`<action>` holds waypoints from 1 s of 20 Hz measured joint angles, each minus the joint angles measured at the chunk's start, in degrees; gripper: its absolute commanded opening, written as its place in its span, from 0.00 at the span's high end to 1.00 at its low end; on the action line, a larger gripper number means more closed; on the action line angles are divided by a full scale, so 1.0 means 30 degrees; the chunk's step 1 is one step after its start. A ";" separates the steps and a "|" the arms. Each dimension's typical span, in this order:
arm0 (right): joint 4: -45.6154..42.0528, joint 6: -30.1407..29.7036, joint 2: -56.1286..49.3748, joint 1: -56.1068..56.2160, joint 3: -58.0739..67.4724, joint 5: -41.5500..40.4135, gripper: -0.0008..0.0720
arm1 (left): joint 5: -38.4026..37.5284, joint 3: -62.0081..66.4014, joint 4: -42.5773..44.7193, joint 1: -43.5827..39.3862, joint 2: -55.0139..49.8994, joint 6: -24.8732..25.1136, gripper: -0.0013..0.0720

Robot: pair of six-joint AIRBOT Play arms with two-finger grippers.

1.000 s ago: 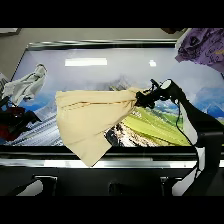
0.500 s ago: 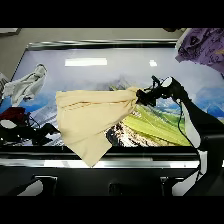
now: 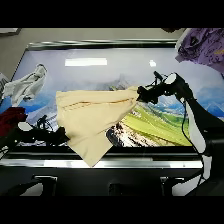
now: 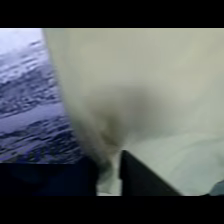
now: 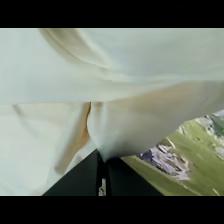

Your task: Fold the clothes and pants, and hang the long-sleeved shirts on hangers.

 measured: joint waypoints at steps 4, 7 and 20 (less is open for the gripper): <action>-0.0080 0.0036 0.1202 0.0000 0.0051 0.0095 0.95 | 0.0736 0.1035 0.0022 -0.0474 0.0182 0.0277 0.96; -0.1151 -0.0248 0.2703 0.0000 0.1173 0.0138 0.95 | 0.0248 0.4029 -0.0546 -0.0539 0.1246 0.0787 0.96; -0.9238 -0.0874 1.5482 0.0022 0.9675 0.3257 0.95 | -0.0860 2.2673 0.7308 -0.0568 0.9020 -0.2412 0.96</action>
